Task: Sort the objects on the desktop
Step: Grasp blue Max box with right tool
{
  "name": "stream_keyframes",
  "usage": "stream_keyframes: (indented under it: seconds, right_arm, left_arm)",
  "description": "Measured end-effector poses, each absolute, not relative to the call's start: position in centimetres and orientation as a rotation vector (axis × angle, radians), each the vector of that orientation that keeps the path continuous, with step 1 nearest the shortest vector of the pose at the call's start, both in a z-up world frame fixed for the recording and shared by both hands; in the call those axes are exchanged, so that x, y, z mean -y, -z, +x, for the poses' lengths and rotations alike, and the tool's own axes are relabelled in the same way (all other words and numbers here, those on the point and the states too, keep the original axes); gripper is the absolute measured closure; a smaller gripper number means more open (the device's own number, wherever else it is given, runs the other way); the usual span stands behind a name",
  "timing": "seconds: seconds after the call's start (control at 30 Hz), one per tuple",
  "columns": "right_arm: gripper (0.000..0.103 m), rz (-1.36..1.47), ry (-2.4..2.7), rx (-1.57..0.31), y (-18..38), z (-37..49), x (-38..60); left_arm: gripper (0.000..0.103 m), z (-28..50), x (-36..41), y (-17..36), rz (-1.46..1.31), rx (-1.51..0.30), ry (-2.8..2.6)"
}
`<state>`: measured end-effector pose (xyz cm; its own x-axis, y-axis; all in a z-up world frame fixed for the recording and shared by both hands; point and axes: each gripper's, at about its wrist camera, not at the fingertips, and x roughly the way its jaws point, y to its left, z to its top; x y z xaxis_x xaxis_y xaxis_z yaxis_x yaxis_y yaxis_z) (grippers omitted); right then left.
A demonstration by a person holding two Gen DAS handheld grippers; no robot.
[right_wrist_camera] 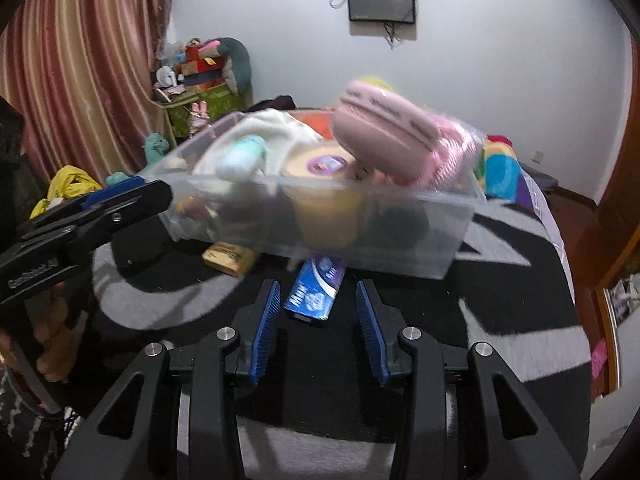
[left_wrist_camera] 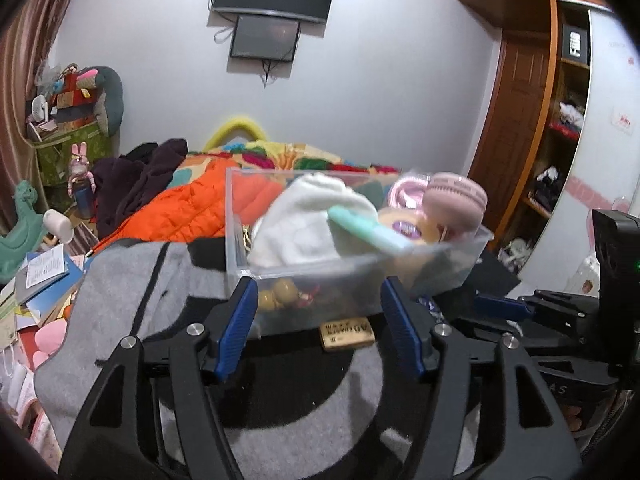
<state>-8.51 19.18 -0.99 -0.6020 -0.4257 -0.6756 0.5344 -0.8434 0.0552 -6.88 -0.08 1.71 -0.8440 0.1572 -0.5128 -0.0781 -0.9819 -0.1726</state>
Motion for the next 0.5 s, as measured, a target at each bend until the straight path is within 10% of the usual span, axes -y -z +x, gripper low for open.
stream_keyframes:
  seconds: [0.5]
  right_arm:
    - [0.059,1.066,2.316,-0.234,2.8,-11.2,-17.9]
  left_arm:
    - [0.049,-10.7,-3.7,1.5,-1.185,-0.014,-2.811]
